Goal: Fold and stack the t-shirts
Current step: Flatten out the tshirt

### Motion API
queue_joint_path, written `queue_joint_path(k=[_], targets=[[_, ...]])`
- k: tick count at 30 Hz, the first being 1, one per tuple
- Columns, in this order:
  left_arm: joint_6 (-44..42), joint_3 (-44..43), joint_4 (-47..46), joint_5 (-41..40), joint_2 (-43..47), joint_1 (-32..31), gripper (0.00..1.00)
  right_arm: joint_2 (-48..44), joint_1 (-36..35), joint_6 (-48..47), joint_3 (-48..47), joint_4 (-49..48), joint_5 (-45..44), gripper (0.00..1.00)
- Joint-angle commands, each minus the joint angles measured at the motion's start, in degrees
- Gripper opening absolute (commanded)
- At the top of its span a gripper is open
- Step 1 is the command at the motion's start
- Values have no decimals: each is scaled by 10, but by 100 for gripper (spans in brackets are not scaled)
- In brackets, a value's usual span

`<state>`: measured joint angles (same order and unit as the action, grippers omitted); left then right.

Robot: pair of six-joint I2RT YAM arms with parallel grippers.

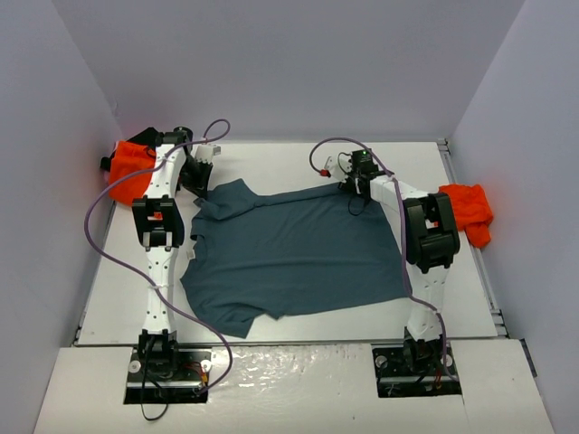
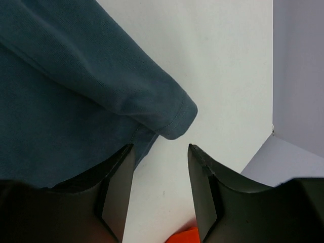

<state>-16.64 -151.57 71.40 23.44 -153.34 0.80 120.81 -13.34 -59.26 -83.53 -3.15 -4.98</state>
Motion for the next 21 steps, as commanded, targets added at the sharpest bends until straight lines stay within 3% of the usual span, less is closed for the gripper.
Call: queue_joint_path(k=[1, 10, 14, 15, 18, 21], targets=[[-15, -11, 18, -19, 50, -2, 0, -7, -7, -10, -40, -11, 5, 43], [-16, -13, 21, -18, 46, -2, 0, 25, -17, 14, -68, -14, -4, 41], [-17, -11, 21, -13, 47, -2, 0, 32, 8, 231, -158, -23, -33, 44], [-17, -11, 21, -12, 47, -2, 0, 35, 19, 284, -192, 20, -30, 44], [-16, -12, 21, -8, 46, -2, 0, 69, 71, 444, -344, 174, 114, 44], [-16, -14, 22, -5, 45, -2, 0, 71, 100, 529, -354, 229, 198, 44]])
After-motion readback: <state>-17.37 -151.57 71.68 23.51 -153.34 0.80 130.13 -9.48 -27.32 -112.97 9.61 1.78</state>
